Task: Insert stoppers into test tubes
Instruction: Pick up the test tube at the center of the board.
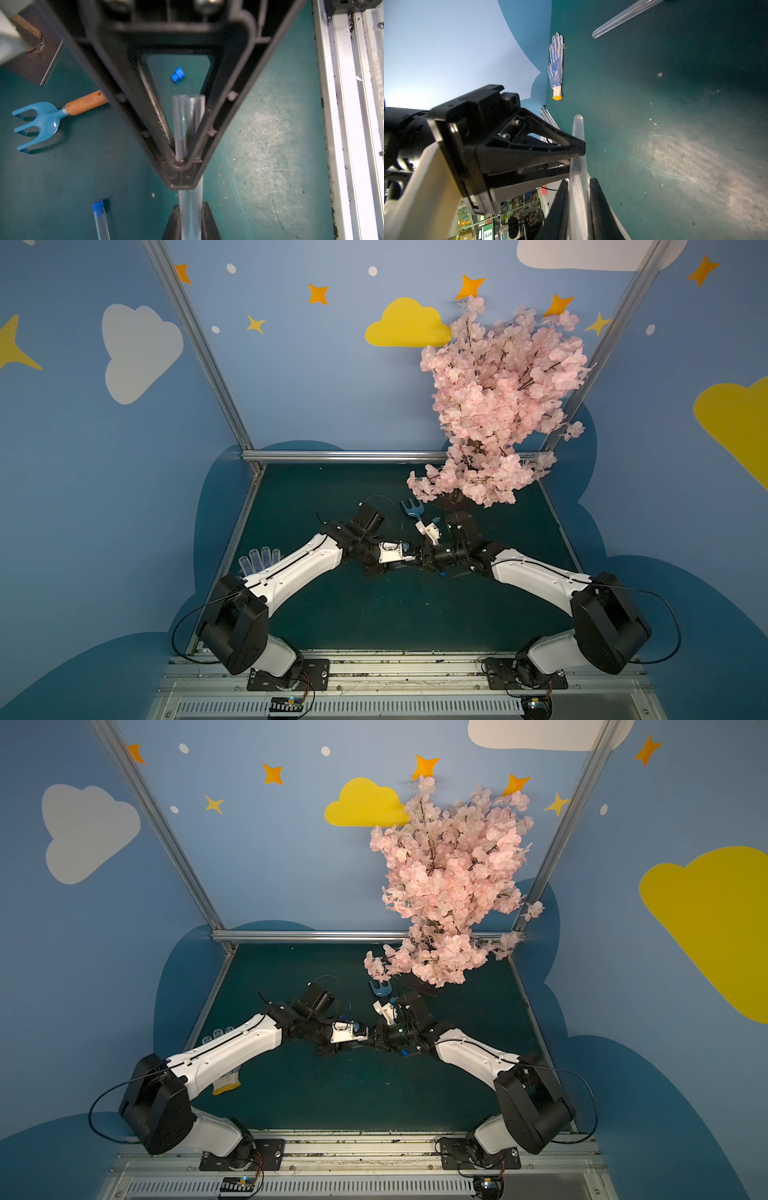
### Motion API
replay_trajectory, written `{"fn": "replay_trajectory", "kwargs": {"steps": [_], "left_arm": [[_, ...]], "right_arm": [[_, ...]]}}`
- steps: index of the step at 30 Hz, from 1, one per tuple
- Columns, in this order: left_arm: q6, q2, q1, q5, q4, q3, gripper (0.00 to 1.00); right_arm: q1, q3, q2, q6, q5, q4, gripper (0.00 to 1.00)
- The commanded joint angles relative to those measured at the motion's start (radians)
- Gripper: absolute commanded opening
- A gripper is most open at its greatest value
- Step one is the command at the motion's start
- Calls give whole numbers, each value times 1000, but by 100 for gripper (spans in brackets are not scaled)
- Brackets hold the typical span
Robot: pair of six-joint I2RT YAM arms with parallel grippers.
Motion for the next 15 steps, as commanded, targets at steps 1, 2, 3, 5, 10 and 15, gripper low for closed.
{"fn": "replay_trajectory", "kwargs": {"steps": [1, 2, 3, 5, 10, 15], "left_arm": [[8, -5, -4, -10, -11, -6, 22], [8, -9, -4, -15, -6, -11, 28], [2, -18, -4, -22, 4, -20, 32], [-9, -35, -4, -40, 36, -50, 35], [-9, -75, -5, -37, 99, -115, 35], [-2, -76, -4, -39, 103, -108, 30]], "right_arm": [[5, 20, -13, -8, -24, 8, 8], [3, 19, -17, -8, -27, 7, 7], [2, 18, -23, -8, -32, 8, 6], [-1, 14, -35, -8, -39, 5, 6], [-8, 5, -60, -5, -70, 0, 5], [-11, -2, -65, -1, -79, 0, 5]]}}
